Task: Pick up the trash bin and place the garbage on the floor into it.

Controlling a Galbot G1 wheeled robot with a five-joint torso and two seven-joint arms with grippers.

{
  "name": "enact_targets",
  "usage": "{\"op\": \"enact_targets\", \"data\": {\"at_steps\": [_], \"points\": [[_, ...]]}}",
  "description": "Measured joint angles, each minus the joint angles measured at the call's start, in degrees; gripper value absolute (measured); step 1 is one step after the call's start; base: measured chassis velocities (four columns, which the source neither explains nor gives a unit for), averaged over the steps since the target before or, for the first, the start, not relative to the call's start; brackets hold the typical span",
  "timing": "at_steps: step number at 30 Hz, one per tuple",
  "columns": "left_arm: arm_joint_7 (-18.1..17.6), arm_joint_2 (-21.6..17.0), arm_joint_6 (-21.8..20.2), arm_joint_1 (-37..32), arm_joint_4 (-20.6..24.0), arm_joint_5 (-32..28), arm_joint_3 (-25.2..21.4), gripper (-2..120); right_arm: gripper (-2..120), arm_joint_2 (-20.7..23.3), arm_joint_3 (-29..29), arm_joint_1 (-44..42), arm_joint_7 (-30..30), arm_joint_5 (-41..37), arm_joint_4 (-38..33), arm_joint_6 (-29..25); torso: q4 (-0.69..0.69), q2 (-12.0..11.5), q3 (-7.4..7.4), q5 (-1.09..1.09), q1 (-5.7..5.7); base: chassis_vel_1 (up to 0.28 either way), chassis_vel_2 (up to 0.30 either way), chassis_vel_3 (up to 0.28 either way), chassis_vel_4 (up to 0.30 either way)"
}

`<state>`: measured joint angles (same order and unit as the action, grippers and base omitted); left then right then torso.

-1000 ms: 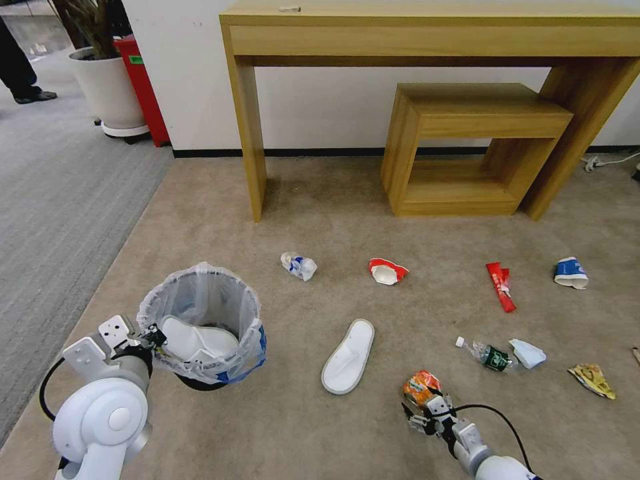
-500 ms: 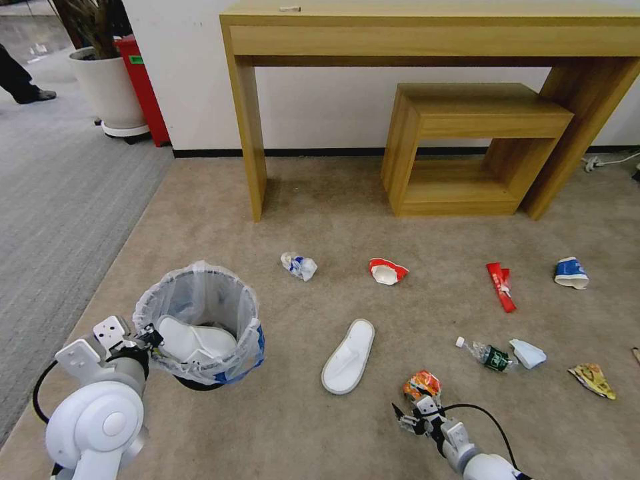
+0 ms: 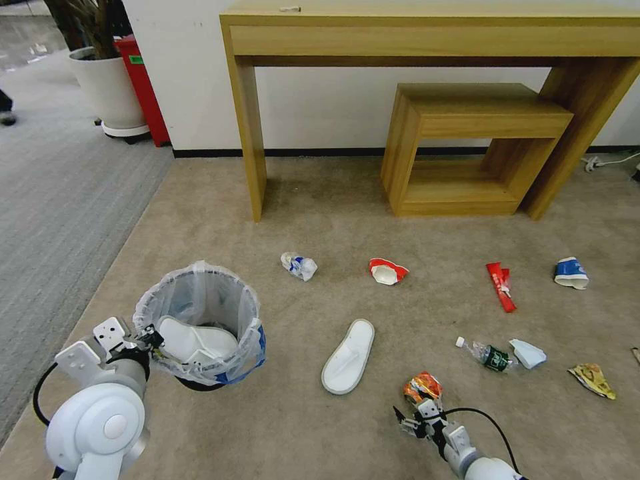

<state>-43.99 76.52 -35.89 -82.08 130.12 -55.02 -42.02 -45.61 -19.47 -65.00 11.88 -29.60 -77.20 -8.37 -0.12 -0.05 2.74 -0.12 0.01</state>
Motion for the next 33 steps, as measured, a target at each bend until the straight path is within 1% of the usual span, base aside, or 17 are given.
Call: {"op": "enact_targets", "data": {"at_steps": [2, 5, 6, 8, 10, 12, 13, 14, 16, 17, 20, 33], "points": [[-0.01, 0.42, 0.00, -0.09, 0.03, 0.44, 0.23, 1, 75, 0.08, 0.26, -0.07, 0.13, 0.11, 0.17, -0.09, 0.00, 0.00, 0.00, 0.00, 0.00, 0.000, 0.000, 0.000, 0.000], [-0.01, 0.49, 0.00, -0.10, 0.03, 0.52, 0.26, 1, 73, 0.07, 0.31, -0.07, 0.18, 0.16, 0.21, -0.17, 0.00, 0.00, 0.00, 0.00, 0.00, 0.000, 0.000, 0.000, 0.000], [-0.01, 0.64, 0.00, -0.14, 0.03, 0.67, 0.32, 1, 65, 0.06, 0.39, -0.07, 0.30, 0.25, 0.27, -0.37, 0.00, 0.00, 0.00, 0.00, 0.00, 0.000, 0.000, 0.000, 0.000], [0.00, 0.77, 0.00, -0.22, 0.04, 0.83, 0.38, 1, 53, 0.09, 0.44, -0.06, 0.33, 0.30, 0.28, -0.56, 0.00, 0.00, 0.00, -0.01, 0.00, 0.000, 0.000, 0.000, 0.000], [0.00, 0.79, 0.00, -0.23, 0.04, 0.84, 0.38, 1, 52, 0.10, 0.44, -0.06, 0.33, 0.30, 0.28, -0.58, 0.00, 0.00, 0.00, -0.01, 0.00, 0.000, 0.000, 0.000, 0.000], [0.03, 0.85, 0.00, -0.34, 0.09, 0.99, 0.41, 1, 40, 0.11, 0.46, 0.07, 0.34, 0.31, 0.28, -0.69, 0.00, 0.00, 0.00, -0.01, 0.00, 0.000, 0.000, 0.000, 0.000], [0.03, 0.85, 0.00, -0.34, 0.09, 0.99, 0.41, 1, 40, 0.11, 0.46, 0.07, 0.34, 0.31, 0.28, -0.69, 0.00, 0.00, 0.00, -0.01, 0.00, 0.000, 0.000, 0.000, 0.000], [0.04, 0.87, 0.00, -0.37, 0.10, 1.03, 0.42, 1, 36, 0.11, 0.46, 0.12, 0.34, 0.32, 0.30, -0.72, 0.00, 0.00, 0.00, 0.00, 0.00, 0.000, 0.000, 0.000, 0.000], [0.07, 0.88, 0.00, -0.45, 0.16, 1.08, 0.42, 1, 25, 0.06, 0.41, 0.28, 0.30, 0.34, 0.38, -0.81, 0.00, 0.00, 0.00, 0.00, 0.00, 0.000, 0.000, 0.000, 0.000], [0.07, 0.88, 0.00, -0.45, 0.16, 1.08, 0.42, 1, 25, 0.06, 0.41, 0.28, 0.30, 0.34, 0.38, -0.81, 0.00, 0.00, 0.00, 0.00, 0.00, 0.000, 0.000, 0.000, 0.000], [0.09, 0.88, 0.00, -0.52, 0.35, 1.08, 0.42, 1, 16, 0.02, 0.38, 0.42, 0.24, 0.36, 0.38, -0.85, 0.00, 0.00, 0.00, 0.01, 0.00, 0.000, 0.000, 0.000, 0.000], [0.17, 1.39, 0.00, -0.25, -0.01, 1.17, 1.13, 1, 15, 0.48, 1.21, -0.32, -0.04, 0.36, 0.06, -1.16, 0.00, 0.00, 0.00, 0.00, 0.00, 0.000, 0.000, 0.000, 0.000]]}}
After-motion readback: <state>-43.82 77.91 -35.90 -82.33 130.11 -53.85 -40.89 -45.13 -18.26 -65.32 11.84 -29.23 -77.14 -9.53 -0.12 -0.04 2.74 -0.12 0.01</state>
